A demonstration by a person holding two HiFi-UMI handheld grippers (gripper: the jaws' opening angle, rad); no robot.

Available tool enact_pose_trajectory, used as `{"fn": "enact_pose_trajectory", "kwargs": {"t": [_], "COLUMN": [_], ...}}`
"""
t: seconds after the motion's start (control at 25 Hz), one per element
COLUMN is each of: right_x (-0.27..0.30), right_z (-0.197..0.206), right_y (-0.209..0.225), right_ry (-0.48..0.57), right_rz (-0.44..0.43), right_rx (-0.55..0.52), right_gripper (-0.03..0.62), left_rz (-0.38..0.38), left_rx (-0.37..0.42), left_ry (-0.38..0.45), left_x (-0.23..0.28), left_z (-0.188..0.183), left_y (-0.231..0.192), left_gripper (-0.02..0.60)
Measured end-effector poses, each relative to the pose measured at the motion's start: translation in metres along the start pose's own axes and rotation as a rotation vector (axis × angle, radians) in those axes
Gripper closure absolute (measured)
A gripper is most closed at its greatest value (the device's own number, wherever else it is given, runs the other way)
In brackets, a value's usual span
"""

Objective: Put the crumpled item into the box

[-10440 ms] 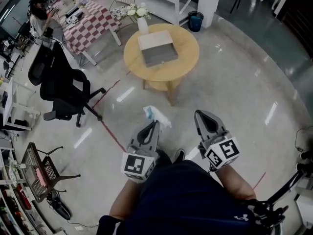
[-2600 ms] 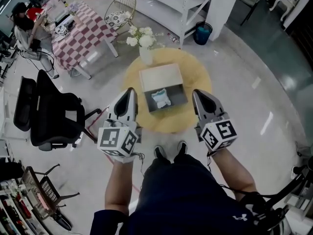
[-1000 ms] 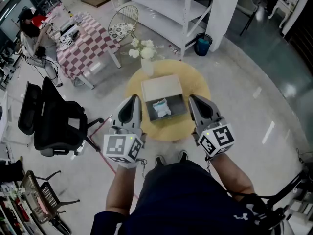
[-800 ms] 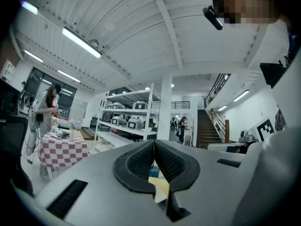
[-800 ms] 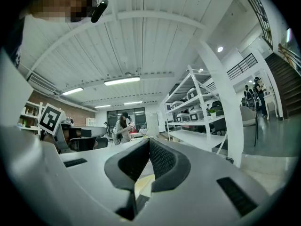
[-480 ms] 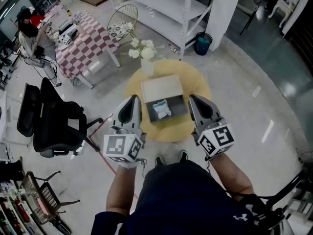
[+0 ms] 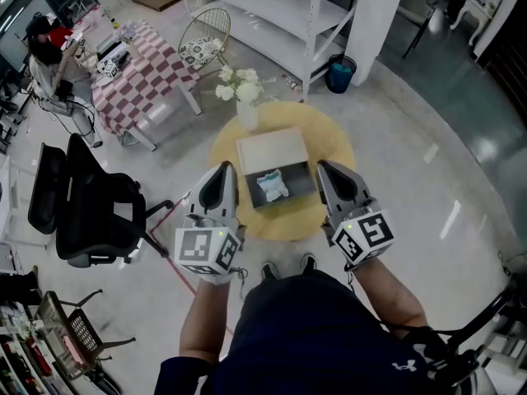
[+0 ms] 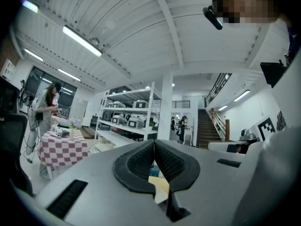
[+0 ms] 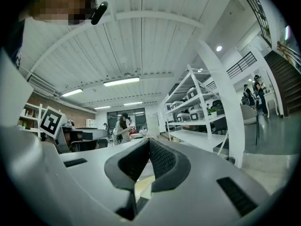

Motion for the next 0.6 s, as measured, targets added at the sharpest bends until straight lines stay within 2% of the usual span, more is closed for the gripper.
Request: {"fn": "enact_pose_trajectory", "kwargs": {"t": [0.6], "right_x": [0.0045], "right_z": [0.0018], "right_y": [0.0052], "right_ry": [-0.004], "right_rz": [-0.005], "right_rx": [0.005], "right_gripper": [0.592], "left_rz": [0.003], "left_rx": [-0.002], "left_ry": [-0.01], "left_x": [0.0089], "left_z": [0.004], "left_y": [-0.0006], "left_gripper": [0.563]}}
Point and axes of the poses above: the fingertips, and each gripper's own axes: x forward along the fingers, y to its right, z out of its underside, the point moved 2 cm from there along -x, backward along the fingers, and after that the axes turned 11 degrees about -y, right-handed, at the moved point
